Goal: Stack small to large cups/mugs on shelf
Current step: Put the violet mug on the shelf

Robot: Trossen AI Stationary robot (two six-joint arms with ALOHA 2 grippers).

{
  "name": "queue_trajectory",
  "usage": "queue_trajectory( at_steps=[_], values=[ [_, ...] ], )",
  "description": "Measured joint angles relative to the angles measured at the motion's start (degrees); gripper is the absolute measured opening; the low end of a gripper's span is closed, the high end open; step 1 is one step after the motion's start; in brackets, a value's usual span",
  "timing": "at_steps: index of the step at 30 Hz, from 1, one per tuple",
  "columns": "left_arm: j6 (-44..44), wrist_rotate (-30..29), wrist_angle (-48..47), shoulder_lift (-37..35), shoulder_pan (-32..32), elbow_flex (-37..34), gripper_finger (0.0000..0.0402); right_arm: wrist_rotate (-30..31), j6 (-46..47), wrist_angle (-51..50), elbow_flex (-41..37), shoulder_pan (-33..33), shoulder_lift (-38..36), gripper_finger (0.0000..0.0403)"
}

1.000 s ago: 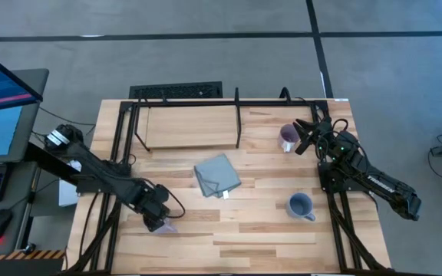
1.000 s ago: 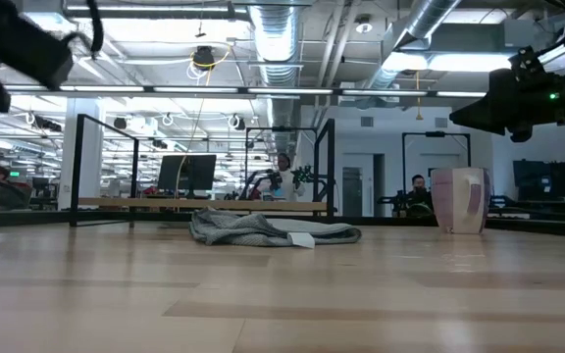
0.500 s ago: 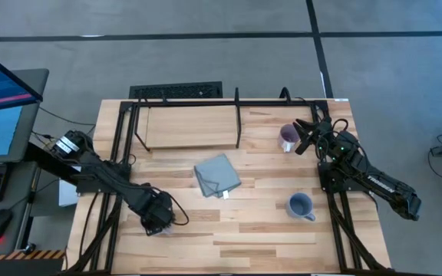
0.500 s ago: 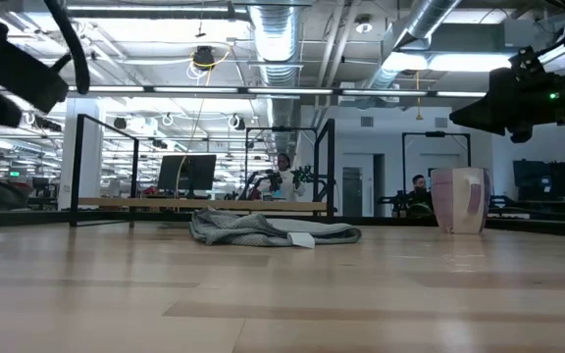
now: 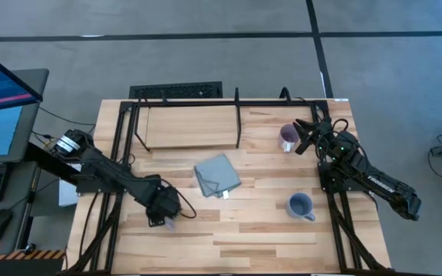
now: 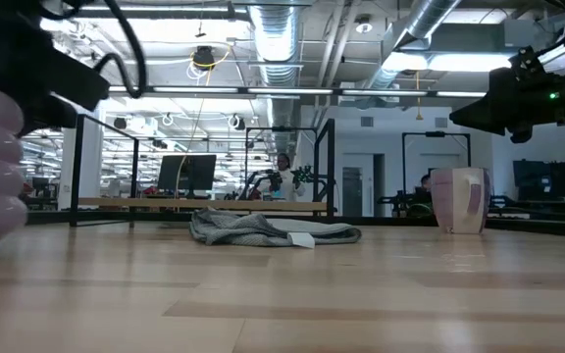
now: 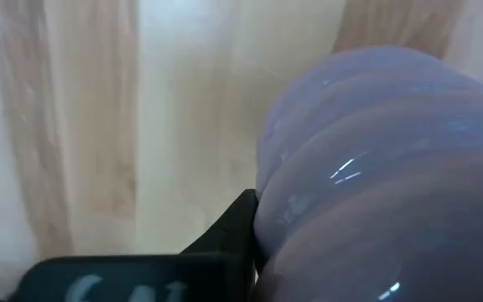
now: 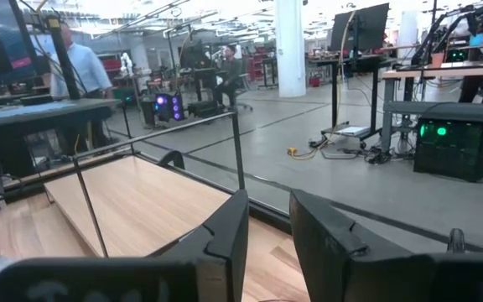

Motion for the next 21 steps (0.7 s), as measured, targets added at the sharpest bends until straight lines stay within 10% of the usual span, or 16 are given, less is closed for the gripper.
queue_trajectory(
  at_steps=[21],
  values=[
    [32.9, -3.0, 4.3, -0.1, 24.1, 0.1, 0.0035, 0.0, 0.0, 0.0, 0.0, 0.0, 0.0, 0.0114]
  ],
)
